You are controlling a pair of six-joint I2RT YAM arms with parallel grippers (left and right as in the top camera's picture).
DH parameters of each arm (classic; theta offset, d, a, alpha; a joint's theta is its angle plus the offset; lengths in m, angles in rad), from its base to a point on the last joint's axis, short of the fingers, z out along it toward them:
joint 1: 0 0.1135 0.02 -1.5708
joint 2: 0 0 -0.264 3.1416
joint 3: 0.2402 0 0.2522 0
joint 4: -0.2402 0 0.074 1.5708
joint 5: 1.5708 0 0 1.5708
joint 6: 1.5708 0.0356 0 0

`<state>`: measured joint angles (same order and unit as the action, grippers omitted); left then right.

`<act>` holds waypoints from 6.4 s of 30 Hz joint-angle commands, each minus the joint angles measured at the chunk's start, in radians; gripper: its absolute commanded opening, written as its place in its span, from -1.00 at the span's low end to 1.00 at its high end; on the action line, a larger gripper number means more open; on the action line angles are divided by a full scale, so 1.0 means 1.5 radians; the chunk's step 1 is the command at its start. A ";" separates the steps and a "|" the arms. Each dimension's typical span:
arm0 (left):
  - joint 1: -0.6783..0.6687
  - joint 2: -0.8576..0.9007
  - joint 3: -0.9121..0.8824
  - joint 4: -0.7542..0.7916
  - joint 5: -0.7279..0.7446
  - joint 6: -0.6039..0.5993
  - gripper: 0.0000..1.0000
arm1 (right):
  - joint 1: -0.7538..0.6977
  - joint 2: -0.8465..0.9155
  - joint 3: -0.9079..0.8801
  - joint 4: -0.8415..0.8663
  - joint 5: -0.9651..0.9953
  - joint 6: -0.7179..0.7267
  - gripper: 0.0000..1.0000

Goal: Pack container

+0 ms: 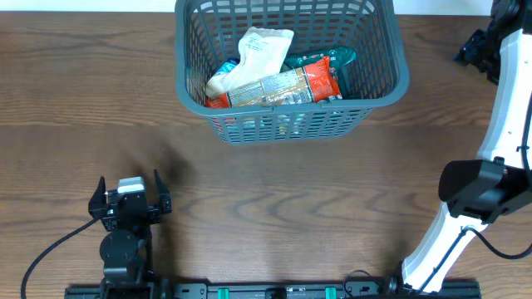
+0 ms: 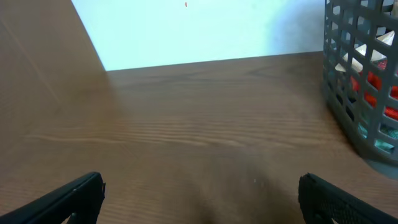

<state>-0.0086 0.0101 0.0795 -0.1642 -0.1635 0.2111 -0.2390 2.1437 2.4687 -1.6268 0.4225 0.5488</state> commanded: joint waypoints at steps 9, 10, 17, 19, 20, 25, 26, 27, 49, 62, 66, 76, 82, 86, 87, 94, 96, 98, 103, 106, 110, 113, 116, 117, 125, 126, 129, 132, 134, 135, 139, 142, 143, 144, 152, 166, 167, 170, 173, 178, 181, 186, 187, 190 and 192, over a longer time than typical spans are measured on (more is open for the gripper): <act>-0.003 -0.004 -0.018 -0.004 -0.001 0.009 0.97 | 0.002 -0.007 -0.002 -0.001 0.009 0.008 0.99; -0.003 -0.004 -0.018 -0.004 -0.001 0.009 0.97 | 0.002 -0.007 -0.002 -0.003 0.010 0.008 0.99; -0.003 -0.004 -0.018 -0.004 -0.001 0.009 0.97 | 0.009 -0.012 -0.002 0.002 -0.010 0.008 0.98; -0.003 -0.004 -0.018 -0.004 -0.001 0.009 0.97 | 0.015 -0.020 -0.002 0.019 -0.026 0.008 0.98; -0.003 -0.004 -0.018 -0.004 -0.001 0.009 0.97 | 0.019 -0.024 -0.002 0.028 -0.031 0.007 0.98; -0.003 -0.004 -0.018 -0.004 -0.001 0.009 0.97 | 0.052 -0.066 -0.002 0.104 -0.054 -0.055 0.98; -0.003 -0.004 -0.018 -0.004 -0.001 0.009 0.97 | 0.060 -0.075 -0.002 0.118 -0.058 -0.080 0.98; -0.003 -0.004 -0.018 -0.004 -0.001 0.009 0.97 | 0.066 -0.085 -0.002 0.130 -0.061 -0.105 0.98; -0.003 -0.004 -0.018 -0.004 -0.001 0.009 0.97 | 0.128 -0.508 -0.270 0.320 -0.090 -0.308 0.99; -0.003 -0.004 -0.018 -0.004 -0.001 0.009 0.97 | 0.128 -0.787 -0.614 0.423 -0.185 -0.277 0.99; -0.003 -0.004 -0.018 -0.004 -0.001 0.009 0.97 | 0.128 -0.847 -0.702 0.478 -0.188 -0.314 0.99; -0.003 -0.004 -0.018 -0.004 -0.001 0.009 0.96 | 0.128 -0.962 -0.891 0.604 -0.318 -0.494 0.98; -0.003 -0.004 -0.018 -0.004 -0.001 0.009 0.97 | 0.128 -1.026 -1.010 0.663 -0.345 -0.502 0.98; -0.003 -0.004 -0.018 -0.004 -0.001 0.009 0.97 | 0.128 -1.070 -1.078 0.703 -0.360 -0.502 0.98; -0.003 -0.004 -0.018 -0.004 -0.001 0.009 0.97 | 0.128 -1.080 -1.093 0.710 -0.365 -0.502 0.98; -0.003 -0.004 -0.018 -0.004 -0.001 0.009 0.97 | 0.128 -1.159 -1.215 0.762 -0.409 -0.501 0.98; -0.003 -0.004 -0.018 -0.004 -0.001 0.009 0.97 | 0.128 -1.179 -1.244 0.781 -0.412 -0.499 0.99; -0.003 -0.004 -0.018 -0.004 -0.001 0.009 0.97 | 0.128 -1.198 -1.274 0.803 -0.412 -0.496 0.99; -0.003 -0.004 -0.018 -0.004 -0.001 0.009 0.97 | 0.128 -1.238 -1.336 0.843 -0.412 -0.496 0.98; -0.003 -0.004 -0.018 -0.004 -0.001 0.009 0.97 | 0.128 -1.264 -1.366 0.854 -0.413 -0.496 0.98; -0.003 -0.004 -0.018 -0.004 -0.001 0.009 0.96 | 0.128 -1.299 -1.401 0.853 -0.413 -0.497 0.99; -0.003 -0.004 -0.018 -0.004 -0.001 0.009 0.97 | 0.128 -1.319 -1.428 0.854 -0.412 -0.497 0.98; -0.003 -0.004 -0.018 -0.004 -0.001 0.009 0.97 | 0.128 -1.331 -1.456 0.868 -0.412 -0.500 0.98; -0.003 -0.004 -0.018 -0.004 -0.001 0.009 0.97 | 0.128 -1.333 -1.469 0.879 -0.412 -0.505 0.99; -0.003 -0.004 -0.018 -0.004 -0.001 0.009 0.97 | 0.128 -1.335 -1.517 0.934 -0.412 -0.518 0.98; -0.003 -0.004 -0.018 -0.004 -0.001 0.009 0.97 | 0.128 -1.335 -1.518 0.935 -0.412 -0.525 0.98; -0.003 -0.004 -0.018 -0.004 -0.001 0.009 0.97 | 0.128 -1.335 -1.521 0.938 -0.412 -0.551 0.99; -0.003 -0.004 -0.018 -0.004 -0.001 0.009 0.97 | 0.128 -1.335 -1.521 0.938 -0.412 -0.573 0.98; -0.003 -0.004 -0.018 -0.004 -0.001 0.009 0.97 | 0.128 -1.335 -1.521 0.938 -0.412 -0.577 0.99; -0.003 -0.004 -0.018 -0.004 -0.001 0.009 0.97 | 0.128 -1.335 -1.521 0.938 -0.411 -0.577 0.98; -0.003 -0.004 -0.018 -0.004 -0.001 0.009 0.97 | 0.128 -1.336 -1.521 0.938 -0.412 -0.576 0.98; -0.003 -0.004 -0.018 -0.004 -0.001 0.009 0.97 | 0.128 -1.353 -1.524 0.938 -0.411 -0.577 0.99; -0.003 -0.004 -0.018 -0.004 -0.001 0.009 0.96 | 0.128 -1.361 -1.527 0.938 -0.411 -0.577 0.98; -0.003 -0.004 -0.018 -0.004 -0.001 0.009 0.97 | 0.128 -1.369 -1.530 0.938 -0.411 -0.576 0.98; -0.003 -0.004 -0.018 -0.004 -0.001 0.009 0.97 | 0.128 -1.391 -1.552 0.943 -0.412 -0.576 0.99; -0.003 -0.004 -0.018 -0.004 -0.001 0.009 0.97 | 0.128 -1.426 -1.606 0.958 -0.412 -0.586 0.98; -0.003 -0.004 -0.018 -0.004 -0.001 0.009 0.97 | 0.128 -1.426 -1.606 0.958 -0.412 -0.586 0.99; -0.003 -0.004 -0.018 -0.004 -0.001 0.009 0.97 | 0.128 -1.426 -1.606 0.958 -0.412 -0.593 0.99; -0.003 -0.004 -0.018 -0.004 -0.001 0.009 0.97 | 0.128 -1.426 -1.606 0.959 -0.412 -0.601 0.99; -0.003 -0.004 -0.018 -0.004 -0.001 0.009 0.97 | 0.128 -1.426 -1.606 0.960 -0.412 -0.611 0.98; -0.003 -0.004 -0.018 -0.004 -0.001 0.009 0.97 | 0.128 -1.426 -1.606 0.960 -0.412 -0.611 0.99; -0.003 -0.004 -0.018 -0.004 -0.001 0.009 0.97 | 0.128 -1.426 -1.606 0.960 -0.412 -0.611 0.98; -0.003 -0.004 -0.018 -0.004 -0.001 0.009 0.97 | 0.128 -1.426 -1.606 0.960 -0.412 -0.611 0.99; -0.003 -0.004 -0.018 -0.004 -0.001 0.009 0.97 | 0.128 -1.426 -1.606 0.966 -0.402 -0.611 0.98; -0.003 -0.004 -0.018 -0.004 -0.001 0.009 0.97 | 0.128 -1.426 -1.607 0.972 -0.386 -0.599 0.98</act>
<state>-0.0086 0.0101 0.0788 -0.1627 -0.1635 0.2115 -0.0536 0.0128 0.0658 -0.1783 -0.1833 -0.3546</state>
